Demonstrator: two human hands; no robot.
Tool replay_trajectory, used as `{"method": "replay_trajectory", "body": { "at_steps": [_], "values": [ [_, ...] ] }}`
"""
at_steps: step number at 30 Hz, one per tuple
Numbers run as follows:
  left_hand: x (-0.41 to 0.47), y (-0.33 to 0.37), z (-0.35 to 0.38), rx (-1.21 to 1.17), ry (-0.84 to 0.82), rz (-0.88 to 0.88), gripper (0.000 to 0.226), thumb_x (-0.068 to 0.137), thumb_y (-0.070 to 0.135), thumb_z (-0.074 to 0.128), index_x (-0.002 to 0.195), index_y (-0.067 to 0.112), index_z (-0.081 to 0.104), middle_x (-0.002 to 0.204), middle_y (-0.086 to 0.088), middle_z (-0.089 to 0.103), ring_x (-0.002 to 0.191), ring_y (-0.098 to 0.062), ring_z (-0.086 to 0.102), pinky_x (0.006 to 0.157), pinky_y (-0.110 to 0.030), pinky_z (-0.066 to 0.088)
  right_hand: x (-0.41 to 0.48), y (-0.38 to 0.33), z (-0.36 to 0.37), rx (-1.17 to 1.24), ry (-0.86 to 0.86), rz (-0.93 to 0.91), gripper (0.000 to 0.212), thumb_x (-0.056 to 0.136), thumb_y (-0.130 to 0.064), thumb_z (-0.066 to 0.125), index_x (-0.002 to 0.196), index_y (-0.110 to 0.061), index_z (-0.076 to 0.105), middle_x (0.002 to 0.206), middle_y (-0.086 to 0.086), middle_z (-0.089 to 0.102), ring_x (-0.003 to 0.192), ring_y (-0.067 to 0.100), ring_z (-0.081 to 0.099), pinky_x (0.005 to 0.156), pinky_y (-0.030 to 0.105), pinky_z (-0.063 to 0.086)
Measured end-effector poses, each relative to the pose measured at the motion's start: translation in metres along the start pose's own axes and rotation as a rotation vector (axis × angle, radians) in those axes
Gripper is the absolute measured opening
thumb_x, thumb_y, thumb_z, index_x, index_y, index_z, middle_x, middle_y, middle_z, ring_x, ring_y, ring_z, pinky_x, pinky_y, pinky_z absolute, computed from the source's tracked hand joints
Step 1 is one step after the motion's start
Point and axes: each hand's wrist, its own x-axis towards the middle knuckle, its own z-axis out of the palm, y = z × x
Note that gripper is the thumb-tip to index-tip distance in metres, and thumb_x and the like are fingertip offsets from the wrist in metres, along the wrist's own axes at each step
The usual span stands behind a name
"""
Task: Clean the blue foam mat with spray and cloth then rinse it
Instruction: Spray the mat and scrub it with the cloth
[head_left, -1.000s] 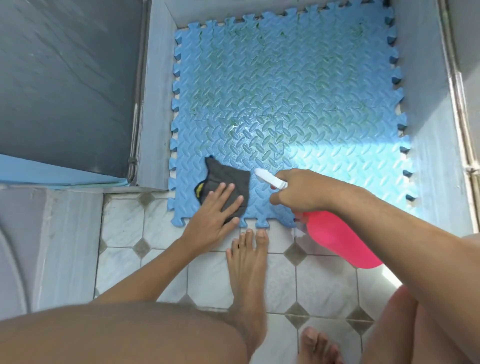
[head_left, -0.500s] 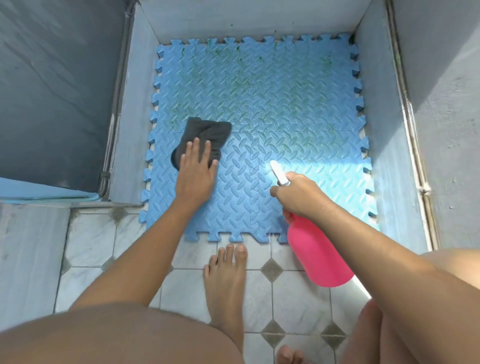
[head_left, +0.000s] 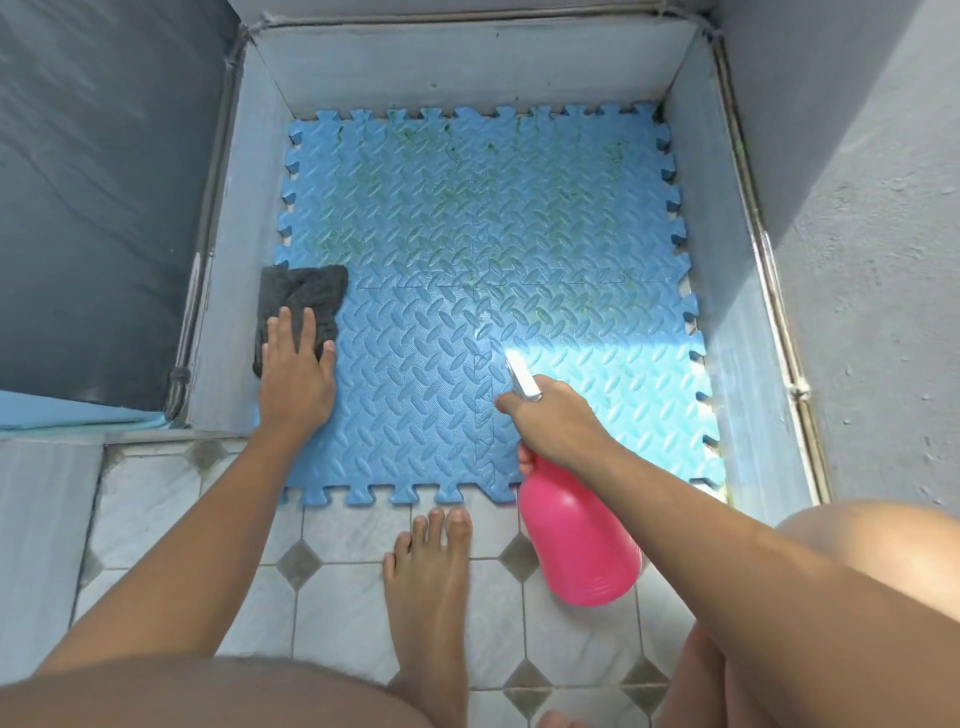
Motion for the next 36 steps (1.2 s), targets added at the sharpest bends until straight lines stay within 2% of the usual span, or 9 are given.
{"method": "replay_trajectory", "body": {
  "at_steps": [4, 10, 14, 19, 22, 25, 31, 33, 36],
  "values": [
    [0.002, 0.005, 0.002, -0.038, -0.001, -0.005, 0.059, 0.108, 0.037, 0.031, 0.160, 0.012, 0.021, 0.168, -0.017, 0.007, 0.156, -0.034, 0.002, 0.125, -0.051, 0.008, -0.004, 0.002, 0.000, 0.149, 0.092, 0.108, 0.023, 0.089, -0.028, 0.056, 0.074, -0.010, 0.054, 0.047, 0.009, 0.060, 0.039, 0.024, 0.058, 0.046, 0.022, 0.046],
    [-0.016, 0.031, 0.015, -0.080, -0.090, 0.237, 0.059, 0.108, 0.042, 0.031, 0.160, 0.017, 0.022, 0.170, -0.008, 0.001, 0.156, -0.027, -0.008, 0.125, -0.049, 0.003, -0.020, 0.011, 0.007, 0.653, 0.232, 0.245, 0.014, 0.091, -0.021, 0.057, 0.090, -0.010, 0.049, 0.054, 0.014, 0.056, 0.039, 0.026, 0.053, 0.048, 0.027, 0.043],
    [-0.040, 0.091, 0.036, -0.036, -0.176, 0.563, 0.059, 0.107, 0.046, 0.029, 0.159, 0.019, 0.026, 0.169, -0.007, 0.004, 0.157, -0.025, -0.005, 0.126, -0.051, 0.010, -0.014, -0.016, -0.027, 0.675, 0.281, 0.170, 0.011, 0.088, -0.016, 0.056, 0.084, -0.009, 0.050, 0.044, 0.011, 0.051, 0.037, 0.024, 0.050, 0.049, 0.029, 0.043],
    [-0.083, 0.181, 0.070, 0.090, -0.305, 1.207, 0.054, 0.104, 0.047, 0.036, 0.147, 0.015, 0.048, 0.159, -0.017, 0.034, 0.151, -0.037, 0.025, 0.121, -0.054, 0.026, -0.019, -0.060, -0.108, 0.479, 0.465, -0.221, 0.008, 0.083, -0.013, 0.063, 0.084, -0.015, 0.055, 0.038, 0.002, 0.047, 0.037, 0.027, 0.051, 0.049, 0.039, 0.049],
    [-0.109, 0.221, 0.091, 0.147, -0.313, 1.389, 0.053, 0.103, 0.047, 0.039, 0.145, 0.016, 0.051, 0.152, -0.016, 0.045, 0.145, -0.036, 0.038, 0.119, -0.052, 0.031, -0.028, -0.062, -0.150, 0.540, 0.552, -0.278, 0.010, 0.083, -0.009, 0.064, 0.087, -0.016, 0.058, 0.051, 0.006, 0.046, 0.034, 0.023, 0.048, 0.044, 0.035, 0.048],
    [-0.089, 0.250, 0.095, 0.106, -0.257, 1.234, 0.055, 0.101, 0.045, 0.037, 0.144, 0.014, 0.052, 0.155, -0.016, 0.044, 0.147, -0.033, 0.037, 0.120, -0.049, 0.031, -0.034, -0.055, -0.172, 0.612, 0.552, -0.236, 0.009, 0.085, -0.009, 0.065, 0.086, -0.015, 0.059, 0.045, 0.004, 0.044, 0.034, 0.021, 0.045, 0.045, 0.031, 0.047],
    [0.030, 0.248, 0.055, 0.128, -0.165, 0.488, 0.061, 0.108, 0.041, 0.022, 0.162, 0.014, 0.010, 0.169, -0.015, -0.002, 0.156, -0.031, -0.003, 0.127, -0.046, 0.004, -0.037, -0.050, -0.172, 0.675, 0.502, -0.175, 0.011, 0.086, -0.011, 0.065, 0.096, -0.012, 0.060, 0.039, 0.006, 0.046, 0.036, 0.022, 0.044, 0.050, 0.032, 0.046],
    [0.037, 0.233, 0.051, 0.080, -0.179, 0.471, 0.061, 0.108, 0.041, 0.023, 0.162, 0.014, 0.013, 0.169, -0.015, -0.001, 0.156, -0.032, -0.004, 0.126, -0.046, 0.003, -0.037, -0.053, -0.176, 0.728, 0.493, -0.184, 0.013, 0.087, -0.011, 0.065, 0.099, -0.011, 0.060, 0.038, 0.005, 0.046, 0.036, 0.022, 0.044, 0.052, 0.034, 0.045],
    [0.000, 0.227, 0.059, 0.061, -0.146, 0.708, 0.060, 0.106, 0.044, 0.030, 0.159, 0.015, 0.027, 0.168, -0.015, 0.010, 0.156, -0.033, 0.003, 0.126, -0.052, 0.012, -0.038, -0.057, -0.180, 0.725, 0.510, -0.212, 0.010, 0.087, -0.010, 0.064, 0.096, -0.012, 0.062, 0.040, 0.004, 0.045, 0.038, 0.022, 0.045, 0.047, 0.029, 0.046]
  ]
}}
